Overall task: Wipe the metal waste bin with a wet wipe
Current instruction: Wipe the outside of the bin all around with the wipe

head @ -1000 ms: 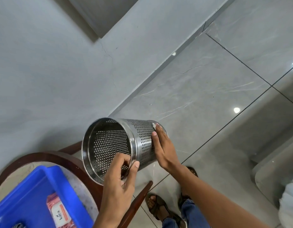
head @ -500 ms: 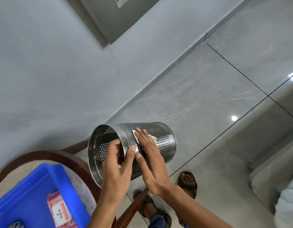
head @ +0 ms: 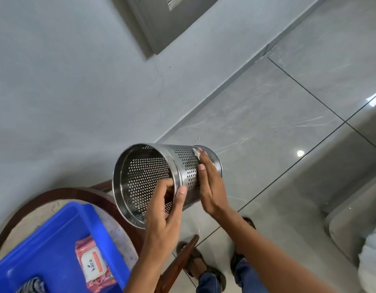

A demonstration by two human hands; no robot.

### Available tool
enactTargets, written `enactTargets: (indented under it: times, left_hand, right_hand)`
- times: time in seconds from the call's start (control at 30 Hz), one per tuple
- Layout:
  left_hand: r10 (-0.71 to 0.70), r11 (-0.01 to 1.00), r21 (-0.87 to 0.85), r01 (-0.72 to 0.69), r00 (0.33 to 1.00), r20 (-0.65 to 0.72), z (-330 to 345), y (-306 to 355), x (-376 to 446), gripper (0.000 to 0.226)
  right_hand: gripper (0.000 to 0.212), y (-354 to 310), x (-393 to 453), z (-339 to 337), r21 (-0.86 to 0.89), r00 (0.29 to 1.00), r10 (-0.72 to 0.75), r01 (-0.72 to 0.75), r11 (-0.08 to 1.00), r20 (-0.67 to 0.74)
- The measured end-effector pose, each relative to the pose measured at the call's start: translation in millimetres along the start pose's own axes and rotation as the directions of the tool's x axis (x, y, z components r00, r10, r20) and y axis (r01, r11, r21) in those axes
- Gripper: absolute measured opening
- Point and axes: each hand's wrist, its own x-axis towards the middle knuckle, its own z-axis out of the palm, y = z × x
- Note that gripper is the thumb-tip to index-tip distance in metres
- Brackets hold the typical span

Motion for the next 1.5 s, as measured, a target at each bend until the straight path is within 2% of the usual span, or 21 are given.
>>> enactTargets:
  times: [0.07, 0.13, 0.2, 0.27, 0.37, 0.47, 0.57, 0.67, 0.9, 1.0, 1.1, 1.17, 1.23, 1.37, 1.5]
  left_hand:
    - [0.028, 0.997, 0.068, -0.028, 1.0, 0.01, -4, -4, -9, 0.01]
    - [0.091, 0.99, 0.105, -0.093, 0.996, 0.024, -6, -8, -15, 0.011]
    - [0.112, 0.986, 0.115, -0.118, 0.992, 0.055, -7, -11, -19, 0.01]
    - [0.079, 0.99, 0.109, -0.086, 0.994, 0.071, -8, -16, -19, 0.012]
    - [0.023, 0.998, 0.063, -0.027, 0.998, 0.053, -11, -20, -13, 0.021]
    - [-0.019, 0.998, -0.067, 0.024, 0.997, 0.071, -14, -20, -3, 0.03]
    - [-0.036, 0.988, -0.147, 0.049, 0.995, 0.089, -17, -20, -2, 0.039]
    - [-0.068, 0.98, -0.18, 0.084, 0.993, 0.093, -17, -18, -1, 0.052]
    - [-0.041, 0.982, -0.18, 0.059, 0.994, 0.105, 2, -13, 9, 0.042]
    - [-0.099, 0.979, -0.17, 0.111, 0.992, 0.073, 9, -23, 5, 0.032]
    - [-0.072, 0.985, -0.15, 0.081, 0.995, 0.063, 9, -21, 0, 0.03]
    - [-0.044, 0.987, -0.148, 0.056, 0.996, 0.082, 7, -17, -2, 0.03]
    - [-0.025, 0.992, -0.12, 0.038, 0.994, 0.109, 6, -12, -4, 0.025]
    - [0.072, 0.995, 0.061, -0.08, 0.989, 0.128, 5, -4, -11, 0.033]
    - [0.134, 0.982, 0.115, -0.149, 0.982, 0.132, 2, -5, -25, 0.022]
  right_hand:
    - [0.069, 19, 7, -5, -0.012, 0.987, 0.157, -0.157, 0.987, -0.018]
    - [0.066, 34, 13, -11, -0.003, 0.942, 0.334, -0.334, 0.942, -0.026]
    - [0.063, 35, 15, -12, 0.041, 0.908, 0.419, -0.418, 0.907, -0.001]
    - [0.062, 22, 11, -9, 0.057, 0.942, 0.33, -0.333, 0.941, 0.054]
    - [0.061, -10, -7, -2, 0.042, 0.988, 0.049, -0.056, 0.998, 0.149]
    - [0.059, -36, -29, 7, 0.105, 0.969, -0.181, 0.165, 0.981, 0.169]
    - [0.06, -54, -47, 13, 0.147, 0.925, -0.339, 0.316, 0.937, 0.173]
    - [0.06, -62, -58, 14, 0.162, 0.917, -0.369, 0.345, 0.924, 0.149]
    - [0.06, -66, -58, 11, 0.221, 0.938, -0.337, 0.312, 0.924, 0.083]
    - [0.059, -57, -49, 7, 0.209, 0.934, -0.341, 0.314, 0.926, 0.11]
    - [0.057, -44, -41, 4, 0.144, 0.924, -0.352, 0.333, 0.932, 0.146]
    - [0.056, -32, -33, 2, 0.111, 0.934, -0.326, 0.312, 0.944, 0.148]
    - [0.055, -22, -23, -1, 0.071, 0.96, -0.239, 0.231, 0.97, 0.144]
    - [0.071, 2, -1, -12, -0.023, 0.99, 0.008, -0.005, 1.0, 0.14]
    - [0.064, 32, 13, -29, -0.108, 0.953, 0.292, -0.283, 0.953, 0.081]
